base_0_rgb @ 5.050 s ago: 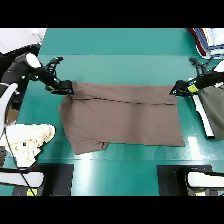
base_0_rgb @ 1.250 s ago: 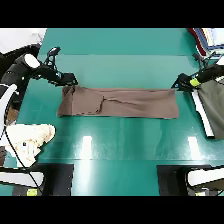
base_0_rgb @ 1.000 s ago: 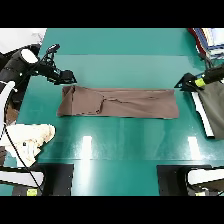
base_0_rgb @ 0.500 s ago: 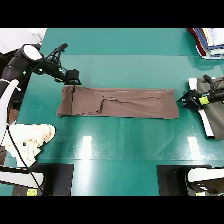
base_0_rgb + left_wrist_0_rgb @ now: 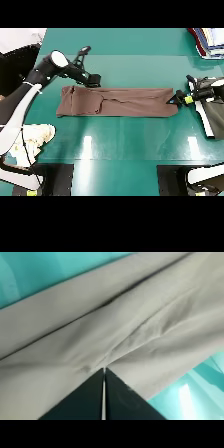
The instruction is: Fold the shirts.
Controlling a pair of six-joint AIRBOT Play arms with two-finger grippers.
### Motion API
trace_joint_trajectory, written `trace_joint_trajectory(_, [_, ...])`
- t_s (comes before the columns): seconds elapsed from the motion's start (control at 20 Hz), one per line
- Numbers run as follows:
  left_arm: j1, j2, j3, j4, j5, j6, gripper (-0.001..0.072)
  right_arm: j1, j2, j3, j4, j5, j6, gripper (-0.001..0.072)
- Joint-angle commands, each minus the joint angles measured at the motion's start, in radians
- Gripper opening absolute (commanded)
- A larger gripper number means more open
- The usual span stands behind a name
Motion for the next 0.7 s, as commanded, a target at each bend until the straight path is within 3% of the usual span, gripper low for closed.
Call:
trace_joint_trajectory(0.0, [-0.08,-0.066,0.003,-0.009,0.086,-0.013,0.0022,0.039,0.054,0.14,0.019,0.079,0.036,0.0014])
trace_joint_trajectory(0.4, [-0.206,-0.262,0.176,-0.028,0.072,-0.013,0.0022,0.257,0.177,0.502,0.02,0.16,0.2,0.0013])
trace_joint_trajectory(0.65, [-0.228,-0.313,0.22,-0.03,0.069,-0.014,0.0022,0.402,0.177,0.629,0.021,0.146,0.227,0.0014])
